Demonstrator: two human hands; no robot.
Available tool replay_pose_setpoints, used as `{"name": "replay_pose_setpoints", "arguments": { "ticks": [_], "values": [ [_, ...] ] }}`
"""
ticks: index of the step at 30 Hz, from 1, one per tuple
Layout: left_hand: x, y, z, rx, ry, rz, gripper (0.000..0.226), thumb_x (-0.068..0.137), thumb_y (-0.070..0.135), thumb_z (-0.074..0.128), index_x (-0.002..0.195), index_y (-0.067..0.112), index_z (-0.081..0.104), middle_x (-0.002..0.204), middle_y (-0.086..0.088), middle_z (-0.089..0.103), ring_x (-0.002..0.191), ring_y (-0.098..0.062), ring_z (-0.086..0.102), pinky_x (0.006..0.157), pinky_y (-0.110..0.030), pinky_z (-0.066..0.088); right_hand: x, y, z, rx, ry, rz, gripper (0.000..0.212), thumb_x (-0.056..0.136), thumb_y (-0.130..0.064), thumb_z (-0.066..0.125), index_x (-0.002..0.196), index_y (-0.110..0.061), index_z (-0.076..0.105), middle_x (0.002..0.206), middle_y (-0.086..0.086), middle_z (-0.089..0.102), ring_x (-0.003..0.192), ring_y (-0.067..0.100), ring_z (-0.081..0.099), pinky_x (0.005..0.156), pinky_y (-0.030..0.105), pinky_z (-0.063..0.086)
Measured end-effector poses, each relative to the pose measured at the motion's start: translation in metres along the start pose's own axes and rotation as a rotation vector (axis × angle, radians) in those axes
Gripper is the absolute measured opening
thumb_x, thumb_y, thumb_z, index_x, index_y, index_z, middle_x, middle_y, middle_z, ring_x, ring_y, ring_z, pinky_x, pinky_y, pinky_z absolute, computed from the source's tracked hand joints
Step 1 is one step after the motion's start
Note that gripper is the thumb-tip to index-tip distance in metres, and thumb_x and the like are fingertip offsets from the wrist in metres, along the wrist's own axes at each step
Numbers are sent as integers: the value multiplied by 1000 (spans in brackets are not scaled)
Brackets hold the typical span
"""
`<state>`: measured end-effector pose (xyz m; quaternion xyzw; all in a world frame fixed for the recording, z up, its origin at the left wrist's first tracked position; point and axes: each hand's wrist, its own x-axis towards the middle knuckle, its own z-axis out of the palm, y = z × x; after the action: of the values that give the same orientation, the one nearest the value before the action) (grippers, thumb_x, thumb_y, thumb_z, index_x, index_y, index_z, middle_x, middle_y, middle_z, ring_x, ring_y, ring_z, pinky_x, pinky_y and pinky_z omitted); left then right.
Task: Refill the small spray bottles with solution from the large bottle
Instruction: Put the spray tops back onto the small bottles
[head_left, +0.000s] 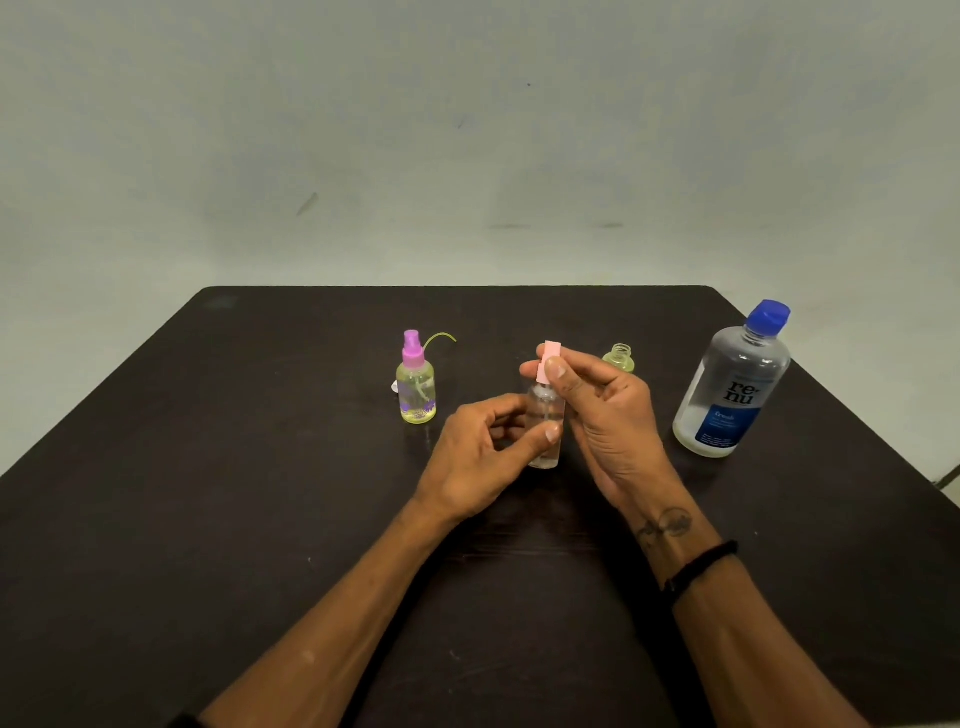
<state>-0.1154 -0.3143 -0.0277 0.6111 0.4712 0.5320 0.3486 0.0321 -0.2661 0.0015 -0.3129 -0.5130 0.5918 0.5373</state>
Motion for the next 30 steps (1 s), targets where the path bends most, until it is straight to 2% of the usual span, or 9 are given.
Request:
{"name": "replay_pose_setpoints", "arguments": {
  "ticks": [2, 6, 11, 15, 19, 21, 24, 27, 30],
  "values": [
    [-3, 2, 1, 39, 43, 9, 23, 94, 21, 76, 116, 12, 75, 102, 1, 78, 96, -14, 75, 89, -29, 61, -1, 0, 2, -24, -18, -6, 40, 90, -26, 74, 123, -4, 72, 113, 17, 78, 116, 40, 71, 106, 64, 52],
    [-13, 6, -1, 51, 116, -6, 31, 91, 26, 80, 120, 16, 74, 107, 5, 78, 100, -9, 75, 91, -33, 62, -7, 0, 7, 10, -62, 0, 41, 93, -28, 69, 124, -1, 70, 119, 18, 77, 118, 36, 71, 106, 62, 53],
    [-47, 15, -13, 118, 296, 0, 32, 85, 31, 84, 115, 30, 74, 101, 15, 77, 97, -6, 71, 80, -26, 61, -6, 9, 11, 34, -84, 73, 53, 101, -50, 58, 122, -4, 73, 120, 17, 77, 119, 33, 71, 106, 50, 54],
    [-70, 18, -35, 116, 510, -22, 34, 83, 35, 85, 115, 31, 73, 101, 16, 76, 94, -3, 72, 75, -15, 57, 1, 24, 16, -50, -71, 82, 28, 105, -30, 62, 116, -7, 74, 111, 13, 80, 102, 25, 73, 94, 40, 59],
    [-79, 14, -54, 112, 744, -82, 33, 85, 32, 85, 114, 36, 69, 97, 24, 73, 93, 11, 68, 73, -3, 49, 15, 37, 27, -342, -101, -7, 15, 98, -15, 74, 113, -13, 76, 100, 4, 82, 89, 17, 72, 83, 31, 62],
    [-76, 10, -59, 123, 783, -87, 36, 85, 27, 85, 113, 39, 66, 93, 27, 70, 92, 15, 66, 74, -1, 47, 25, 43, 32, -600, -153, -94, 19, 96, -17, 76, 115, -18, 77, 100, -3, 80, 90, 11, 73, 83, 25, 61],
    [-65, 2, -64, 161, 776, -100, 38, 85, 20, 85, 115, 36, 69, 91, 27, 69, 90, 14, 67, 75, -1, 48, 39, 45, 43, -918, -258, -238, 30, 99, -15, 69, 127, -22, 72, 102, -8, 74, 90, 8, 70, 84, 15, 56],
    [-56, -5, -71, 206, 784, -116, 38, 86, 17, 83, 121, 28, 72, 90, 28, 68, 87, 15, 66, 78, -4, 50, 55, 47, 54, -1109, -363, -288, 44, 100, -12, 62, 141, -26, 62, 101, -7, 69, 84, 10, 64, 87, 29, 58],
    [-48, -11, -80, 233, 787, -118, 40, 88, 16, 82, 125, 24, 71, 92, 27, 68, 87, 15, 66, 78, -4, 50, 74, 50, 65, -1277, -467, -305, 53, 99, -14, 56, 147, -35, 51, 100, -6, 63, 85, 12, 59, 86, 41, 57]
  ]
}}
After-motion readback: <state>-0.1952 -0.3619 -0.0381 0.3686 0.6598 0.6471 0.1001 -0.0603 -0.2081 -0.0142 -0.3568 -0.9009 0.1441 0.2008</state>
